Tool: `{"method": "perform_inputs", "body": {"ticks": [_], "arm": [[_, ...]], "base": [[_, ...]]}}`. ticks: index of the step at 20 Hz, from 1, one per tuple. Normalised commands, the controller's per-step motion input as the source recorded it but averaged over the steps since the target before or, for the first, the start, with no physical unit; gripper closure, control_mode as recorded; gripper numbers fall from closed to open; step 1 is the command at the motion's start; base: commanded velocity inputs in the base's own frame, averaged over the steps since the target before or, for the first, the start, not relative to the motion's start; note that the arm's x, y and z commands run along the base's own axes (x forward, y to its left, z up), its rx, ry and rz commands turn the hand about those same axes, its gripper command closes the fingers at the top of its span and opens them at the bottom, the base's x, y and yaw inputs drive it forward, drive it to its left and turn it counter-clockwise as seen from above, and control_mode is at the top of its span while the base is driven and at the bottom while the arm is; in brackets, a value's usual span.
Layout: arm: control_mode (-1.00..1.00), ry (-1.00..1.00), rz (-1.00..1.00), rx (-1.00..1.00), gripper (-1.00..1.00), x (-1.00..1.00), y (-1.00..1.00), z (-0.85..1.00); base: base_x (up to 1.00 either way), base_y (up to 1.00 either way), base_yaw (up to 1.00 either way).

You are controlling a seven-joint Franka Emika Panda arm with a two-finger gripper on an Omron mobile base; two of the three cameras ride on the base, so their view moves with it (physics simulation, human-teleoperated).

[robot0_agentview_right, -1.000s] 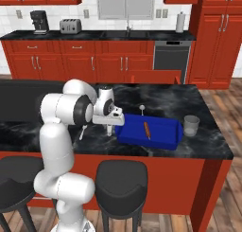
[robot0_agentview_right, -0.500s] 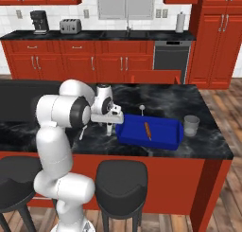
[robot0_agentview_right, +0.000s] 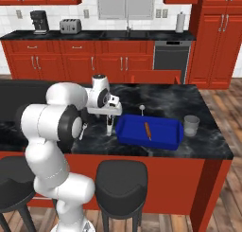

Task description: Take the tongs from the drawer on the right and place them on the dining counter next to the tray containing the hot dog.

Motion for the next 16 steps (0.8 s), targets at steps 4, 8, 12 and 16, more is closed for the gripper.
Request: {"method": "perform_inputs", "body": {"ticks": [4,8,12,16], "arm": [[-1.0,-0.18,0.0,0.0,-1.0,-0.49,0.0,0.65],[-1.0,-0.18,0.0,0.0,-1.0,-0.53,0.0,0.63],[-1.0,-0.16,0.0,0.0,-1.0,-0.51,0.0,0.5],[-1.0,-0.17,0.0,0.0,-1.0,-0.54,0.0,0.39]], "base": [[0.0,0.0,0.0],[0.0,0.0,0.0],[0.0,0.0,0.0],[0.0,0.0,0.0]]}}
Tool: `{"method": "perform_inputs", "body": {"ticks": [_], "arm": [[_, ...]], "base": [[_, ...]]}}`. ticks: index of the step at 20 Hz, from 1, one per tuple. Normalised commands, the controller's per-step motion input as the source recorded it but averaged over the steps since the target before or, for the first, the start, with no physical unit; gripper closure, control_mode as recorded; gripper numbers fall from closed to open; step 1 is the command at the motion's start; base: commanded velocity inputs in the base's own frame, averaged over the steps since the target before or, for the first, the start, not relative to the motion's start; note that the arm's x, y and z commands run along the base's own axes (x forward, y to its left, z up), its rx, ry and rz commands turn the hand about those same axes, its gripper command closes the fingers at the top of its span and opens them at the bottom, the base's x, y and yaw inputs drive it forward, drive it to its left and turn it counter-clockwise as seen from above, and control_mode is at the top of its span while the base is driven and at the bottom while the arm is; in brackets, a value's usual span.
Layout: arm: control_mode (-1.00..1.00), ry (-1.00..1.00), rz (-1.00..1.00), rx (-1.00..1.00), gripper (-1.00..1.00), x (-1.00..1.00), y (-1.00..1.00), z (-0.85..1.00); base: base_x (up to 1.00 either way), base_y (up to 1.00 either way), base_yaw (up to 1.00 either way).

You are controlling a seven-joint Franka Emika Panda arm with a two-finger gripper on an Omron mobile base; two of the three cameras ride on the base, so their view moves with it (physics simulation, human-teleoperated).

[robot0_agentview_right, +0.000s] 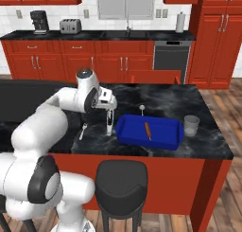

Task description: Take the tongs from the drawer on the right and place them on the dining counter next to the tray containing the hot dog.

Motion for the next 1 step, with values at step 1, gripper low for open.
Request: {"method": "perform_inputs", "body": {"ticks": [1], "arm": [[-1.0,-0.15,0.01,0.0,-1.0,-0.5,0.0,0.39]], "base": [[0.0,0.0,0.0]]}}
